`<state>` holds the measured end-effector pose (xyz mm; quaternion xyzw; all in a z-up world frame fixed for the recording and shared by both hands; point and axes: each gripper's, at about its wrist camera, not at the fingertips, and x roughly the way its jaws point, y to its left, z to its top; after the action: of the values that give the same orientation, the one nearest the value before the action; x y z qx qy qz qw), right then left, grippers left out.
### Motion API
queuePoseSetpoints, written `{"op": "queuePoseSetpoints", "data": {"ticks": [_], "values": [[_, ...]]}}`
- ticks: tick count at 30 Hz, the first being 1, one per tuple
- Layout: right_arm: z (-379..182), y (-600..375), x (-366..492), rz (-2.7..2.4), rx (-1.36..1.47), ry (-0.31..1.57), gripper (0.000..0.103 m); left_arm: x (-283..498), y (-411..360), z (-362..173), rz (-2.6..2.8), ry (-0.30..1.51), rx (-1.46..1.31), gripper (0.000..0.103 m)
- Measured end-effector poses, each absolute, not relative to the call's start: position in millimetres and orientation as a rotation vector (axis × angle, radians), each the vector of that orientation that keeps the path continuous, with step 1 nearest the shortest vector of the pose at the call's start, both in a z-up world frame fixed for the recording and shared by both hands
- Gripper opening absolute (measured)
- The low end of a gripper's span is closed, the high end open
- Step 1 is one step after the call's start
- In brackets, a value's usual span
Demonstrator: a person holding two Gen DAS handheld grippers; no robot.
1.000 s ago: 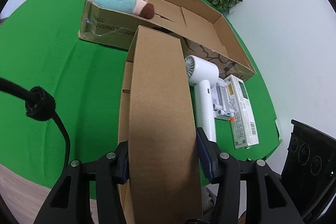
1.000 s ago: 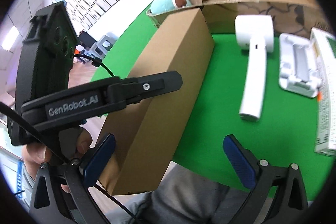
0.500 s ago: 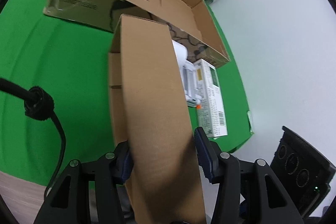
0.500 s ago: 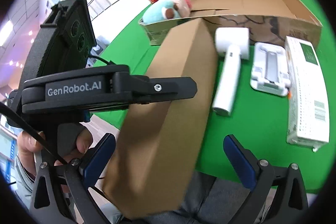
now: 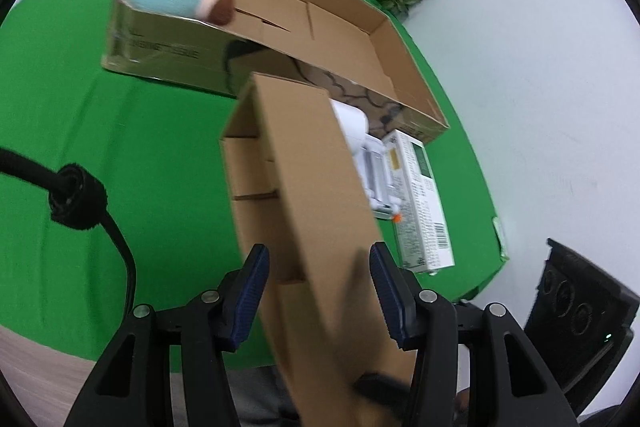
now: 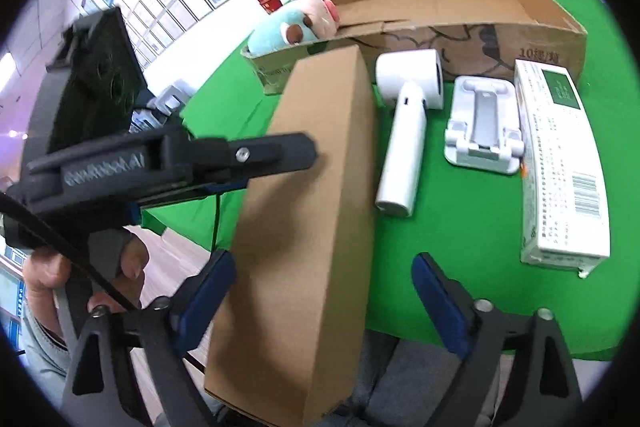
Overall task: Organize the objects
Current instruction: 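Turn the long brown box over with both tools so its open side faces up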
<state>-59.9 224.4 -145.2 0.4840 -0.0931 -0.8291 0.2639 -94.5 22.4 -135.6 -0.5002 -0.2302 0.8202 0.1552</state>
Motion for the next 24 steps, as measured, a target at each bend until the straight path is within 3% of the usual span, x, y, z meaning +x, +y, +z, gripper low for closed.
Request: {"op": "queuePoseSetpoints", "data": {"ticks": [3,8,11,14,19,21,24], "values": [[-139,219,-61,-2.277,1.261,-0.213,0.068,-90,6,-138,2.362,-0.68,-1.428,0.049],[-133,219,-68,-2.358,1.288,-0.156,0.067,-89,-5,-144,2.314,-0.73,-1.398,0.048],[-128,211,-64,-2.363,1.297,-0.085,0.068,-95,1,-147,2.237,-0.781,-1.346,0.027],[-126,198,-56,-2.345,1.276,-0.023,0.077,-101,12,-146,2.185,-0.782,-1.315,0.018],[-135,192,-52,-2.378,1.318,0.081,0.078,-107,30,-139,2.14,-0.775,-1.286,0.014],[-139,201,-57,-2.383,1.342,0.03,0.06,-108,37,-135,2.152,-0.745,-1.276,0.014],[-145,217,-63,-2.346,1.35,-0.124,0.055,-110,45,-133,2.173,-0.703,-1.286,0.014]]}}
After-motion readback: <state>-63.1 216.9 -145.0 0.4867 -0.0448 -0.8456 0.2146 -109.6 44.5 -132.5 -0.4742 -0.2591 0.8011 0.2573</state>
